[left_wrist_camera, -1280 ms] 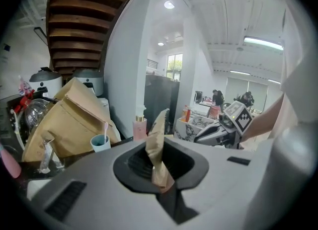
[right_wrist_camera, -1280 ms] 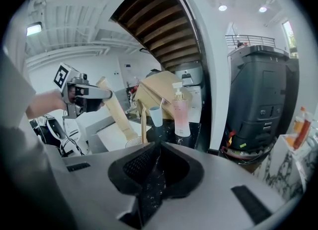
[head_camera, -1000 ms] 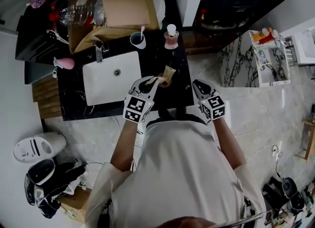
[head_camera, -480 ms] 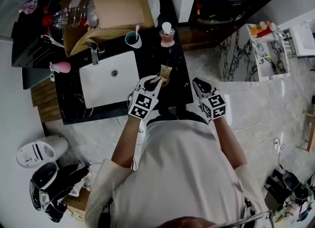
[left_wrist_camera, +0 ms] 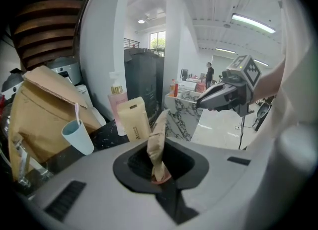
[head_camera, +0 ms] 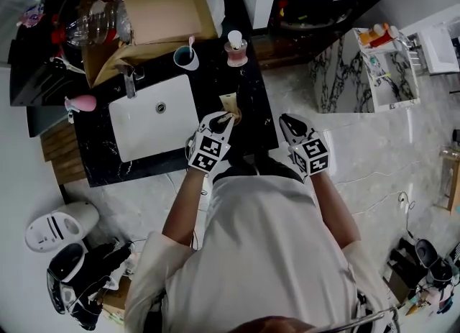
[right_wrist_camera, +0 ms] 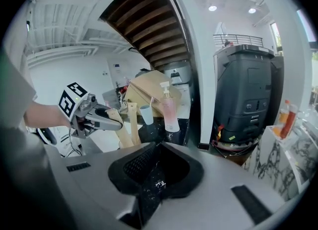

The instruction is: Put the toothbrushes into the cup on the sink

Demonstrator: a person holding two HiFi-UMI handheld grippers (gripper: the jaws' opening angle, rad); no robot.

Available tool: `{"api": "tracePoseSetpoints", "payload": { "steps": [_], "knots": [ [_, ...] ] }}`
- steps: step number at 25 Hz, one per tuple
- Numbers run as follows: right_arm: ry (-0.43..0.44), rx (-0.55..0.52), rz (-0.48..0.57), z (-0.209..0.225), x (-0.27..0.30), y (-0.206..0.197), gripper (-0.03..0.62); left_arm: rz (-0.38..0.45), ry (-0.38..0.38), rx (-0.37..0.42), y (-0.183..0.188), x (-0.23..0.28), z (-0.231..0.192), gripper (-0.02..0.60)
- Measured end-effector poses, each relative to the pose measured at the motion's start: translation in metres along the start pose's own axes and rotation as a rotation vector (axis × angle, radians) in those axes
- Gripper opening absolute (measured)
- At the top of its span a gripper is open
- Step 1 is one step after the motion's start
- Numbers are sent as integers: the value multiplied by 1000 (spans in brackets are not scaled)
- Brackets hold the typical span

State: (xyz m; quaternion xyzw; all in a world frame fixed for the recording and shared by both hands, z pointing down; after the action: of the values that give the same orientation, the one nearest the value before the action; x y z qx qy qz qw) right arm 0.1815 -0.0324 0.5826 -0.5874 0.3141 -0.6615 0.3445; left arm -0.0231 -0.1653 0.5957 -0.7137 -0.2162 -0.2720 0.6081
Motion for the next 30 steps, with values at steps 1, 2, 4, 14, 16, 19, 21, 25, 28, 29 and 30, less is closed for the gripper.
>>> {"api": "tracePoseSetpoints", "payload": {
  "steps": [1, 2, 4, 14, 16, 19, 21, 25, 28, 29, 30],
  "knots": [
    [-1, 1, 0, 0, -1, -1, 51, 2, 1, 1, -1, 2, 0, 38],
    [-2, 2, -1, 0, -1, -2, 51, 2, 1, 2, -2, 4, 0, 38],
    [-3, 2, -2, 1, -2, -3, 51, -4, 2, 1, -4, 7, 0, 40],
    [2, -1, -4, 4, -7, -7, 51, 5, 53, -25, -8, 13, -1, 71],
    [5, -3, 0, 4, -8, -6, 51, 6, 67, -31, -7, 11, 0, 113],
    [12, -8, 6, 3, -10, -3, 51, 11, 83, -44, -7, 7, 0, 147],
    [20, -15, 13, 2, -10, -1, 51, 24, 88, -54, -6, 3, 1, 150],
    [35, -28, 27, 0, -12, 3, 51, 55, 91, -71, 0, -5, 4, 155],
    [45, -40, 36, -1, -14, 7, 51, 76, 101, -82, 3, -13, 6, 155],
    [48, -44, 40, -3, -15, 9, 51, 82, 104, -84, 3, -16, 7, 155],
    [51, -47, 45, -4, -15, 10, 51, 88, 108, -87, 3, -20, 8, 155]
  ]
}}
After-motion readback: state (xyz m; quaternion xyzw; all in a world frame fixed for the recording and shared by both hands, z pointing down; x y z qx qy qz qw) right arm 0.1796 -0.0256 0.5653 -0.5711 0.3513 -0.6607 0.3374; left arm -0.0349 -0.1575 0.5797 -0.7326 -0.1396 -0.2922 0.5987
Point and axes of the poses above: the fingertips, and each gripper's own axes: x forward along the fingers, z to its right, y out of its top, the point moved 8 cm from there along -x, backward along the fingers, and after that the axes turned 9 degrees about -y, right-handed, at the moved point
